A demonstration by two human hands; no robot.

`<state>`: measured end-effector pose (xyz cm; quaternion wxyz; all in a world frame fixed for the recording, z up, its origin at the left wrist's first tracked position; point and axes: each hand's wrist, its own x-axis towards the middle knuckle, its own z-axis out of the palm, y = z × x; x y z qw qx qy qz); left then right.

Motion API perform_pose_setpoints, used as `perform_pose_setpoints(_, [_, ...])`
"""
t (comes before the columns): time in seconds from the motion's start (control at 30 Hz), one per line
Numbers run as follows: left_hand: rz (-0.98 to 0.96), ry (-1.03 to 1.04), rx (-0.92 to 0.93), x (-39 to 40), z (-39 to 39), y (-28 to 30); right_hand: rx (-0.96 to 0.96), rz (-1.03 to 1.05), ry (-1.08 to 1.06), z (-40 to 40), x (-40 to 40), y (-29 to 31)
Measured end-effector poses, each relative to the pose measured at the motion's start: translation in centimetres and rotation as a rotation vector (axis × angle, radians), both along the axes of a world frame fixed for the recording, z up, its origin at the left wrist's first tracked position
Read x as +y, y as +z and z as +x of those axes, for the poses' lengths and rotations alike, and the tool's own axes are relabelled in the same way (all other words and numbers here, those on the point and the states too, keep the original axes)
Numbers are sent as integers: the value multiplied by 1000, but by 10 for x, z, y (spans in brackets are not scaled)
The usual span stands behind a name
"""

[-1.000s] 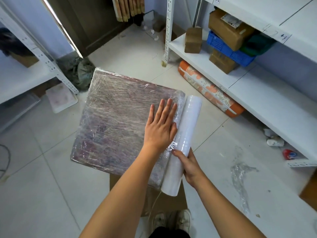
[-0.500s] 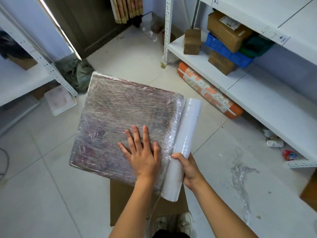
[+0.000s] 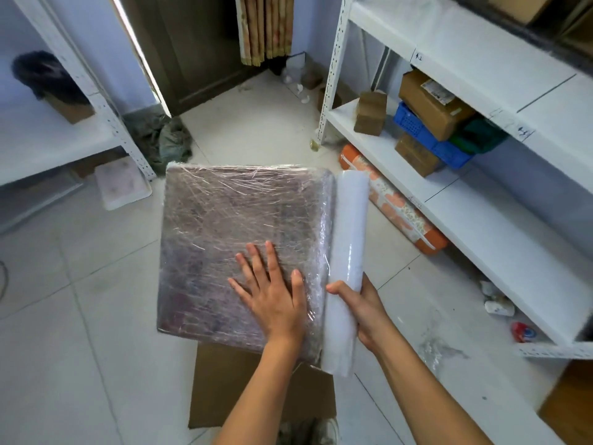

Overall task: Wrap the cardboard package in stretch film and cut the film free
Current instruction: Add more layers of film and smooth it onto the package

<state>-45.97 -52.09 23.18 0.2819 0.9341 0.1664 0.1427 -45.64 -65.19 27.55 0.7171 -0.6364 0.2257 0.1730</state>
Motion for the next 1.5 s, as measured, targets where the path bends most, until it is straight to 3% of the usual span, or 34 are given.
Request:
perform_pose_setpoints(0.2, [-187, 81, 53, -4, -7, 11, -79, -178, 122, 6, 5, 31])
perform_pose_setpoints(0.4, [-247, 61, 87, 29, -19, 12, -75, -250, 207, -1, 31, 37])
perform_pose_setpoints(0.63, [-183, -43, 399, 63, -23, 48, -85, -355, 263, -2, 53, 42])
perform_pose_setpoints(0.83, [-322, -87, 497, 62, -26, 68, -60, -421, 345, -7, 58, 40])
perform_pose_setpoints(1.27, [-392, -114, 566, 94, -29, 68, 21, -520, 478, -8, 83, 51])
perform_pose_setpoints(1.5, [-576, -59, 549, 112, -22, 61, 4, -514, 511, -3, 100, 55])
